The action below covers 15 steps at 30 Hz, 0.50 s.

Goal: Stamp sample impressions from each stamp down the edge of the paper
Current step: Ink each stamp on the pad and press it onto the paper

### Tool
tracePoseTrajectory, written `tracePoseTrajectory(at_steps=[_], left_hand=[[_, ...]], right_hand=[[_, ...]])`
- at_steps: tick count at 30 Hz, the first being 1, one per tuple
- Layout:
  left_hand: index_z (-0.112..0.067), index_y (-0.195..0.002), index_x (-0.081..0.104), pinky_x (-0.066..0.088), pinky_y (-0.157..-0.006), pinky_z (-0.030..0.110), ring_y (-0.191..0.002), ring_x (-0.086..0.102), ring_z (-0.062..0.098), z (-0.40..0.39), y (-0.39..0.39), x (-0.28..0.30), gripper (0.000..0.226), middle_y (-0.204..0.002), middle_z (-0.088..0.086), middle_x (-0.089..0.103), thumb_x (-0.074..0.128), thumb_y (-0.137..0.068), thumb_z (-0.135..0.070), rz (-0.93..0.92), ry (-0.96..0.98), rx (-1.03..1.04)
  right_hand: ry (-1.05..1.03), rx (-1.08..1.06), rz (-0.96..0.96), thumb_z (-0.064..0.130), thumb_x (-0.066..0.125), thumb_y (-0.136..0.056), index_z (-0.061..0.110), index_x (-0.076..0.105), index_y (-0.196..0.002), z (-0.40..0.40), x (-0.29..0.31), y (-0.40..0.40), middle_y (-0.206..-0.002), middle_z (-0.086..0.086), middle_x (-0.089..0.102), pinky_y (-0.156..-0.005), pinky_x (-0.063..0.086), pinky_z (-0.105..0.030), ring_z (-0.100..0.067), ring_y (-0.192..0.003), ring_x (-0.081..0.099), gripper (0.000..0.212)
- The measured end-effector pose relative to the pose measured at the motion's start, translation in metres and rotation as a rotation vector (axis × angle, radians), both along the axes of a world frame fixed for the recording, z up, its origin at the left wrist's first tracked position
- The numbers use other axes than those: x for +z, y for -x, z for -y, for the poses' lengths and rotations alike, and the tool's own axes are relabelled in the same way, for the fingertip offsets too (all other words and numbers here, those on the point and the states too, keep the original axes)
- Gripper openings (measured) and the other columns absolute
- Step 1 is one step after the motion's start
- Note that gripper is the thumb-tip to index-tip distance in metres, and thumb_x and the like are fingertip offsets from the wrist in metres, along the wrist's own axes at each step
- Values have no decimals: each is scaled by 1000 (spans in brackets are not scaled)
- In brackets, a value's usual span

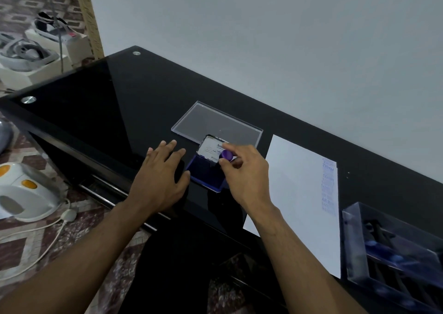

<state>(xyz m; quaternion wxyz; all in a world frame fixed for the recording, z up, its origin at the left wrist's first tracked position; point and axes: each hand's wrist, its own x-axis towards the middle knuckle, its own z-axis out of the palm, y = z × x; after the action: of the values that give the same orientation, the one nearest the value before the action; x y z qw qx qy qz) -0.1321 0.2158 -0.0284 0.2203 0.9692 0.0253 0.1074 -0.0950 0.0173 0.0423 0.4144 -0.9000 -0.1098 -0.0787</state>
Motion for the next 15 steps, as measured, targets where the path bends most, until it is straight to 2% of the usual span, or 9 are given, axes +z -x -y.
tracePoseTrajectory(at_steps=[3, 7, 11, 15], left_hand=[[-18, -151, 41, 7, -125, 44, -153, 16, 25, 20, -6, 10, 63, -163, 8, 28, 53, -96, -46, 25, -2, -35], [-16, -147, 46, 12, -125, 47, -152, 20, 27, 54, -13, 20, 66, -162, 9, 31, 45, -90, -51, 47, 19, -108], [-20, -147, 45, 19, -124, 48, -152, 22, 26, 91, -14, 30, 61, -162, 7, 29, 49, -94, -50, 53, 51, -168], [-22, -150, 42, 22, -123, 50, -152, 18, 25, 128, -18, 30, 59, -165, 4, 24, 57, -96, -43, 30, 60, -247]], right_hand=[[12, -29, 40, 21, 74, -87, 23, 71, -117, 19, 3, 1, -113, 6, 63, -86, 56, -19, -8, -97, 63, 30], [-11, -88, 74, 19, 76, -84, 23, 74, -112, 48, 8, 7, -100, 7, 64, -78, 51, -10, -6, -86, 64, 28], [-6, -160, 74, 20, 76, -85, 22, 74, -112, 82, 11, 17, -101, 8, 65, -73, 44, -1, -5, -82, 64, 27], [-14, -250, 70, 20, 76, -85, 21, 75, -110, 121, 11, 28, -103, 7, 67, -77, 50, -9, -6, -82, 65, 26]])
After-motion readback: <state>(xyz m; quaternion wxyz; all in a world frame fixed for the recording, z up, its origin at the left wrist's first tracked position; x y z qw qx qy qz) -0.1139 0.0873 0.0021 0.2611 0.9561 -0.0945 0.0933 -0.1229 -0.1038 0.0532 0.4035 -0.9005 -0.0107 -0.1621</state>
